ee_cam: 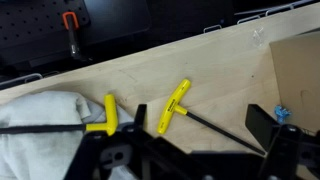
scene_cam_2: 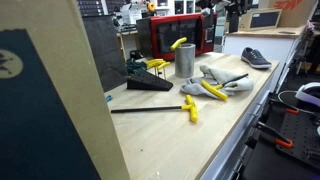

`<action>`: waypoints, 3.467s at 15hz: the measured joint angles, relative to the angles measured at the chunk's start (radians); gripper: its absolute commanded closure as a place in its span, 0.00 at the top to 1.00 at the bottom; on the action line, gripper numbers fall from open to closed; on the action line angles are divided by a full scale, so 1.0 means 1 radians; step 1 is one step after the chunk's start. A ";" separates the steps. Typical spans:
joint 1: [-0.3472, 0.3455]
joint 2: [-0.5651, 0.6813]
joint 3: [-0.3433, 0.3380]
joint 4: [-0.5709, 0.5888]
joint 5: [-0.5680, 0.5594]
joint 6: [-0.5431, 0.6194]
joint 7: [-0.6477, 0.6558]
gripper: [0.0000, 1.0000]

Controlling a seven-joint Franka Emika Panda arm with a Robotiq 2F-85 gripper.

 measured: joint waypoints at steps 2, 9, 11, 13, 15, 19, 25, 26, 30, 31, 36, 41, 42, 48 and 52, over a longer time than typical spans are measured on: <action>0.000 0.000 0.000 0.000 0.000 0.000 0.000 1.00; 0.000 0.000 0.000 0.000 0.000 0.000 0.000 1.00; 0.000 0.000 0.000 0.000 0.000 0.000 0.000 1.00; 0.000 0.000 0.000 0.000 0.000 0.000 0.000 1.00; 0.000 0.000 0.000 0.000 0.000 0.000 0.000 1.00; 0.000 0.000 0.000 0.000 0.000 0.000 0.000 1.00; 0.000 0.001 0.001 0.000 -0.006 0.000 -0.004 1.00; 0.000 0.002 0.002 0.000 -0.008 0.000 -0.006 1.00; 0.001 0.015 0.016 0.005 -0.013 0.000 -0.045 1.00; 0.002 0.021 0.020 0.007 -0.014 0.000 -0.060 1.00; 0.025 0.088 0.030 0.034 -0.026 0.003 -0.168 1.00; 0.051 0.194 0.053 0.098 -0.135 0.001 -0.260 1.00; 0.057 0.213 0.058 0.107 -0.167 -0.001 -0.275 1.00; 0.094 0.308 0.096 0.120 -0.346 -0.034 -0.301 1.00; 0.109 0.320 0.102 0.102 -0.403 -0.087 -0.300 1.00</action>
